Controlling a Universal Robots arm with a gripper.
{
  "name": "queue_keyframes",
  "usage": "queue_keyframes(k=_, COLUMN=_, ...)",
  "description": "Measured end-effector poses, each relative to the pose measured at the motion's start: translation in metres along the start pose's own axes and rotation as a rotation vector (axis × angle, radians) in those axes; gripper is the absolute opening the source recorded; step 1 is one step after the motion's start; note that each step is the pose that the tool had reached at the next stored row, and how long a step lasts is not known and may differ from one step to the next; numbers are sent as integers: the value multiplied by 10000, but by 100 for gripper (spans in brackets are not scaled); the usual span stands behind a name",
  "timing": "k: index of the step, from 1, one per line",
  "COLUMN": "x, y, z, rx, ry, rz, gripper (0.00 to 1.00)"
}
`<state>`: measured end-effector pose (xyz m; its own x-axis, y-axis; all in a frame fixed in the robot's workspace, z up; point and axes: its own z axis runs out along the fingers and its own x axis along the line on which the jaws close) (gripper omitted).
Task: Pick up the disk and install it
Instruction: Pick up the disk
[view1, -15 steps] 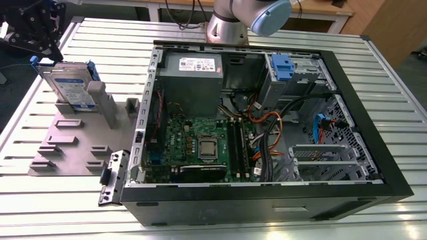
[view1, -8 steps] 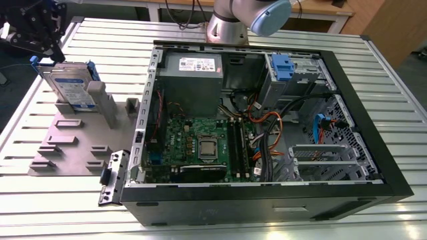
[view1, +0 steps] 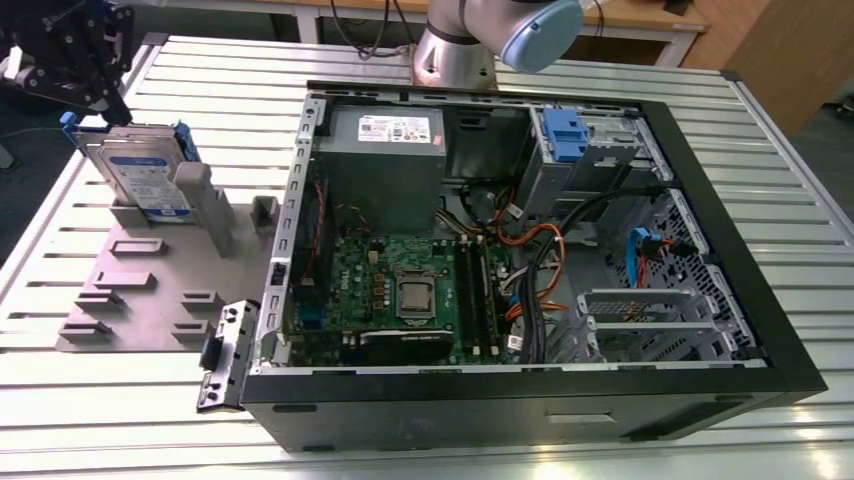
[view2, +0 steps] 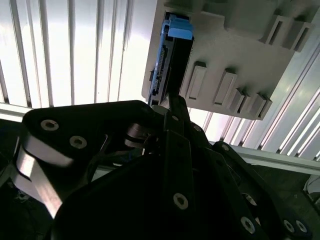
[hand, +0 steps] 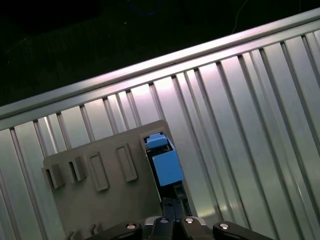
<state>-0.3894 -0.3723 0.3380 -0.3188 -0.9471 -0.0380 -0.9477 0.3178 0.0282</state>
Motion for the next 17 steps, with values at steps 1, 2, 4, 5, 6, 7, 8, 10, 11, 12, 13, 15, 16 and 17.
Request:
queue_keyframes(k=1, x=0, y=0, z=1, rx=-4, ry=3, rz=-87, gripper=11)
queue_keyframes(k=2, x=0, y=0, z=2, rx=-8, ry=6, rz=-199, gripper=11)
queue_keyframes(k=4, x=0, y=0, z=3, rx=-21, ry=6, rz=-457, gripper=11)
queue_keyframes(k=5, x=0, y=-1, z=3, rx=-28, ry=-1, rz=-561, gripper=11)
queue_keyframes(k=6, x=0, y=-1, z=3, rx=-35, ry=-10, rz=-652, gripper=11)
queue_keyframes(k=7, x=0, y=-1, z=3, rx=-39, ry=-16, rz=-721, gripper=11)
queue_keyframes(k=8, x=0, y=-1, z=3, rx=-39, ry=-16, rz=-740, gripper=11)
queue_keyframes(k=10, x=0, y=-1, z=3, rx=-41, ry=-17, rz=-757, gripper=11)
queue_keyframes(k=11, x=0, y=-1, z=3, rx=-41, ry=-17, rz=-757, gripper=11)
queue_keyframes(k=12, x=0, y=-1, z=2, rx=-40, ry=-19, rz=-758, gripper=11)
queue_keyframes(k=13, x=0, y=-1, z=-1, rx=-40, ry=-19, rz=-758, gripper=11)
queue_keyframes(k=15, x=0, y=-1, z=-2, rx=-41, ry=-20, rz=-758, gripper=11)
queue_keyframes(k=16, x=0, y=-1, z=-3, rx=-41, ry=-20, rz=-758, gripper=11)
queue_keyframes(k=17, x=0, y=-1, z=-3, rx=-42, ry=-19, rz=-759, gripper=11)
